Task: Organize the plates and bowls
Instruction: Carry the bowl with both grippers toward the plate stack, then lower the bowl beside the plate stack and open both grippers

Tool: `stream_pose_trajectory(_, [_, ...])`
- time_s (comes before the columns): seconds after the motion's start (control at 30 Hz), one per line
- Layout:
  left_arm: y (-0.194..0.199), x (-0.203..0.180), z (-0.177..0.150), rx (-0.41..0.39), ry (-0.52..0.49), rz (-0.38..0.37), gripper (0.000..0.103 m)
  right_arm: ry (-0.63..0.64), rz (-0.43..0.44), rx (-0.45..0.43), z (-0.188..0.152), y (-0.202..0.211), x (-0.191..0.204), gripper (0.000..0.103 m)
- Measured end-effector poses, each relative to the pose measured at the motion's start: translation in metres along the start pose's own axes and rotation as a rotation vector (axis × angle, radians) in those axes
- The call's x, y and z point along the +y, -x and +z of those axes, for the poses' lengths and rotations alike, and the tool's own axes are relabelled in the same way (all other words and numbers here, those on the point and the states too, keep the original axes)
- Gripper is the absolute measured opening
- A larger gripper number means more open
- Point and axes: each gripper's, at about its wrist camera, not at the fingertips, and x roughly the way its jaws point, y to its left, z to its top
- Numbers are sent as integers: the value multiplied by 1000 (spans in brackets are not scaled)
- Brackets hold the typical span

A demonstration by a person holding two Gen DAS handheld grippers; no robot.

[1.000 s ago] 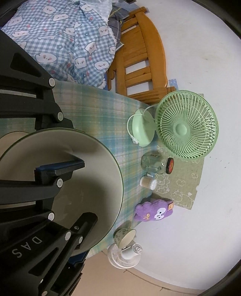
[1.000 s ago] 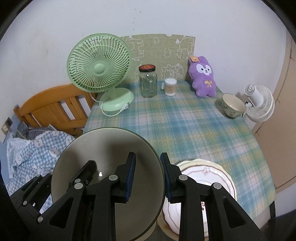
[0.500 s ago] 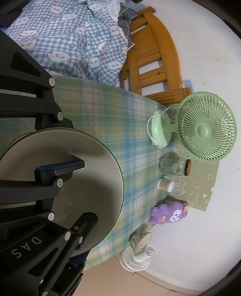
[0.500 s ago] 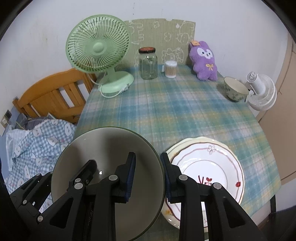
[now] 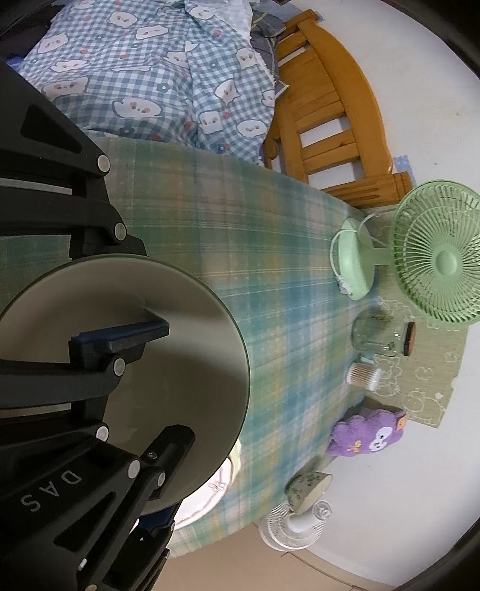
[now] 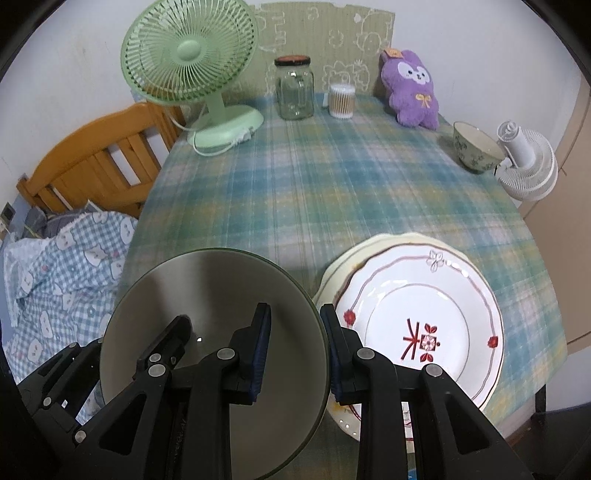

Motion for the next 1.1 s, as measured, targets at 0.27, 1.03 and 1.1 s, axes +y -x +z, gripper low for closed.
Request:
stream_pose_trajectory(0.27, [-4, -1, -2, -5, -26, 38, 25, -9, 22, 29, 0, -11, 0, 31])
stream_pose_trajectory(1.03, [-26, 5, -15, 75, -28, 13, 28, 0, -32, 75, -12, -31, 2, 31])
stream_pose_trajectory(1.1, [-26, 5, -15, 77, -25, -5, 35, -4, -28, 76, -12, -30, 2, 31])
